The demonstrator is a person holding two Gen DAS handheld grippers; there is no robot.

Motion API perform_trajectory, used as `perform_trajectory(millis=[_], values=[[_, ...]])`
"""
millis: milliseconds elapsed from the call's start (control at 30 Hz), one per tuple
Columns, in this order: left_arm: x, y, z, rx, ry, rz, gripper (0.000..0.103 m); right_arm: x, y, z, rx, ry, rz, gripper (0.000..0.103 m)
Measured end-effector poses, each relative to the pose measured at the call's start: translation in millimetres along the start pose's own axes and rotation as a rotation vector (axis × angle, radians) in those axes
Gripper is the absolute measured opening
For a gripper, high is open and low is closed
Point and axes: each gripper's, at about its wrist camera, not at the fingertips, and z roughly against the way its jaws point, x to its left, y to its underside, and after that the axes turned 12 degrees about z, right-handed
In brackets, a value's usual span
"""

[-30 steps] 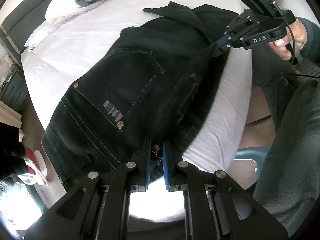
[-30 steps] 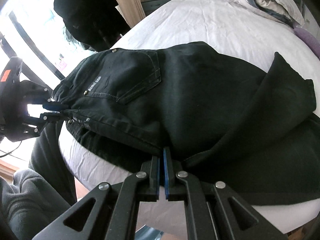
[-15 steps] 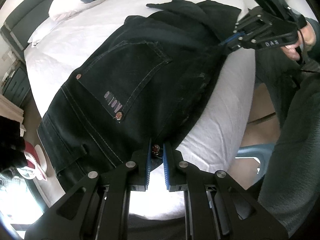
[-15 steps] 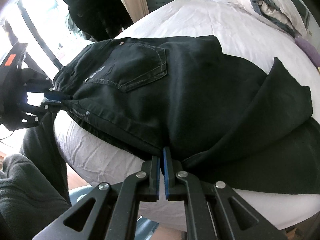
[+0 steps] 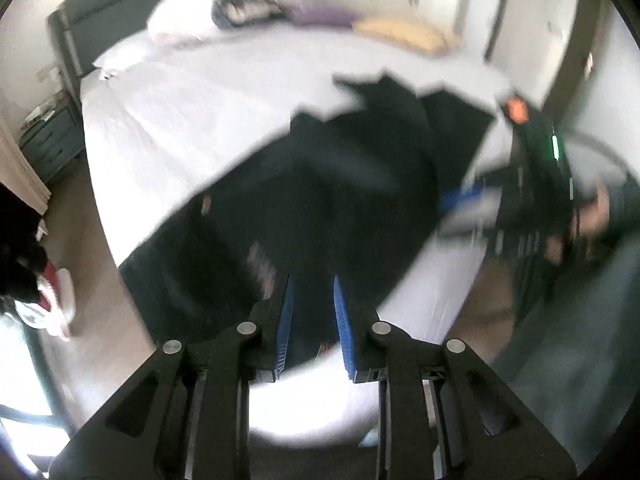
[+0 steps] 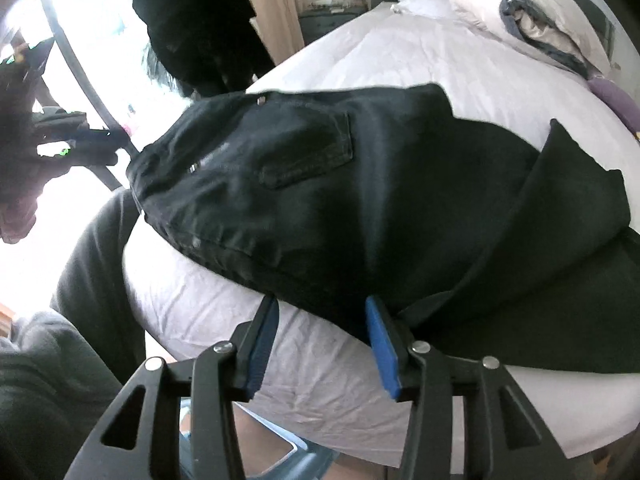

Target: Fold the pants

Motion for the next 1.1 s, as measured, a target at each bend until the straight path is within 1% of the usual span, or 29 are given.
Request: perform_trajectory(millis=[33,67,100,133,167,233,267,333,367,400,433,500,567,600,667,700,733,800,833,867,900,1000,1100], values=[[-8.4,-14.7,-9.9,-0.032,0.026,0.036,0.02,-2.6,-0.3,3.3,-0.022,-0.01,-0.024,0.048],[-13.4,-24.8,-20.6,-0.043,0.045,0.056,0.02,-7.1,0.1,7.4,-0.052,-0.015,-0.058,0.048],[-19.7,-33.0,-32.4,-0.046,0.06,0.067,0.02,-10.4,0.9,8.6,-0.063,-0.011,-0.076,0.048],[-27.5,-44.1,-54.0,-0.04,0.081,0.083,0.02,-13.7,2.1,7.3,-0.06,-0.006,-0.089,0.048],[-32.1,-47.5,-67.9,-0.029,0.097,0.099,0.02,-18.1,5.4,1.9,-0.04,-0.006,-0.102,0.048],[-42.1,-52.5,-107.1,0.027,0.133,0.138,0.02,-23.3,12.8,-6.5,-0.011,-0.025,-0.123,0.048],[-43.2,-52.5,-131.7,0.08,0.116,0.154,0.02,-25.0,16.2,-5.2,-0.018,-0.031,-0.132,0.047],[-42.3,-42.3,-169.2,0.166,0.064,0.163,0.02,-26.0,18.1,3.0,-0.021,-0.045,-0.139,0.047],[-40.9,-39.2,-175.5,0.163,0.069,0.176,0.02,-29.1,19.1,11.3,-0.022,-0.059,-0.143,0.046],[-39.4,-38.3,-177.1,0.145,0.089,0.2,0.02,-33.3,19.9,19.3,-0.028,-0.056,-0.149,0.046],[-37.2,-41.0,-178.3,0.147,0.099,0.213,0.02,-40.5,20.6,29.1,-0.039,-0.042,-0.165,0.046],[-32.6,-52.4,-176.1,0.131,0.12,0.245,0.02,-71.9,19.5,51.9,-0.078,-0.009,-0.254,0.046],[-35.2,-67.5,-172.7,0.069,0.162,0.276,0.02,-113.6,11.4,69.4,-0.116,0.047,-0.369,0.046],[-38.0,-74.8,-175.1,0.054,0.183,0.287,0.02,-129.3,5.2,73.1,-0.118,0.09,-0.397,0.046],[-39.6,-95.1,-187.4,0.038,0.24,0.343,0.02,-161.8,-17.1,74.5,-0.103,0.231,-0.426,0.047],[-40.6,-100.0,-193.5,0.038,0.267,0.374,0.02,-174.3,-28.7,70.7,-0.099,0.264,-0.43,0.047],[-38.1,-109.9,-207.8,0.042,0.284,0.417,0.02,-183.9,-39.7,64.5,-0.088,0.285,-0.433,0.047],[-34.6,-118.4,-226.3,0.069,0.302,0.47,0.02,-203.6,-64.8,45.6,-0.051,0.348,-0.432,0.048],[-31.4,-112.0,-228.1,0.087,0.308,0.488,0.02,-214.7,-77.6,33.1,-0.035,0.372,-0.437,0.05],[-28.9,-111.7,-244.2,0.129,0.307,0.521,0.02,-223.7,-88.2,21.2,-0.015,0.396,-0.449,0.056],[-25.9,-107.6,-253.4,0.156,0.309,0.546,0.02,-231.5,-95.0,10.8,0.012,0.415,-0.469,0.057],[-19.2,-110.5,-271.3,0.156,0.355,0.595,0.02,-255.2,-115.1,-25.4,0.075,0.411,-0.502,0.057],[-16.1,-122.3,-286.8,0.174,0.389,0.617,0.02,-269.0,-124.5,-57.0,0.15,0.477,-0.496,0.057]])
